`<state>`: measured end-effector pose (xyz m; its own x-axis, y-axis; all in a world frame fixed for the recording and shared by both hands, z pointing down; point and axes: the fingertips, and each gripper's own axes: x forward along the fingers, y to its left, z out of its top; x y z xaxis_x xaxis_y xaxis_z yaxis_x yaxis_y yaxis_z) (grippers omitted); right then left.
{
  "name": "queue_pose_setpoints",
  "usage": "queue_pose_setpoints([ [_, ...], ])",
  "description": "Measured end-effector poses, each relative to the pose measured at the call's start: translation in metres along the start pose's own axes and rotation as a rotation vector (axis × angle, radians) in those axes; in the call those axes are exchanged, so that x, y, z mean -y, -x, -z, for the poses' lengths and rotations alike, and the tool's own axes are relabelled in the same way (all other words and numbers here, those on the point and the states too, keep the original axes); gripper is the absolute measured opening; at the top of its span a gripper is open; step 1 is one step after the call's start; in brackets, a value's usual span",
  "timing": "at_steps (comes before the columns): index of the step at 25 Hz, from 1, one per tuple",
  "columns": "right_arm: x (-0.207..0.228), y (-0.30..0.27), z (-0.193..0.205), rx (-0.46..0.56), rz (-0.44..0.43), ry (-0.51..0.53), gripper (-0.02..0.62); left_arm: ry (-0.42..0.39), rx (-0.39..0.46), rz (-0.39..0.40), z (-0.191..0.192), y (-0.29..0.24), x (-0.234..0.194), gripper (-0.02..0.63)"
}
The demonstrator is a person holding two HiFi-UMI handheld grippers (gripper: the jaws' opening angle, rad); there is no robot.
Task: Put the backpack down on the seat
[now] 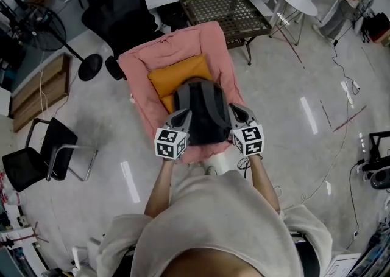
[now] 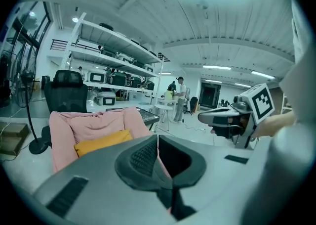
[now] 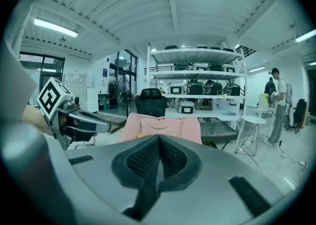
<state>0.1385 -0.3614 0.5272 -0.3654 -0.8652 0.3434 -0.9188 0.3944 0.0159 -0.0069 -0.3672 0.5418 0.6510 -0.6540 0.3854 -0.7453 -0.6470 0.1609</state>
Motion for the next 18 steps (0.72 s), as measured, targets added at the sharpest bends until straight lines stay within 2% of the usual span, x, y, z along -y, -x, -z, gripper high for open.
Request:
queue_pose_setpoints([
  [18, 0.01, 0.022, -0.009, 0.026, 0.039, 0.004, -0.003, -0.012, 0.01, 0.001, -0.016, 0.007, 0.008, 0.015],
])
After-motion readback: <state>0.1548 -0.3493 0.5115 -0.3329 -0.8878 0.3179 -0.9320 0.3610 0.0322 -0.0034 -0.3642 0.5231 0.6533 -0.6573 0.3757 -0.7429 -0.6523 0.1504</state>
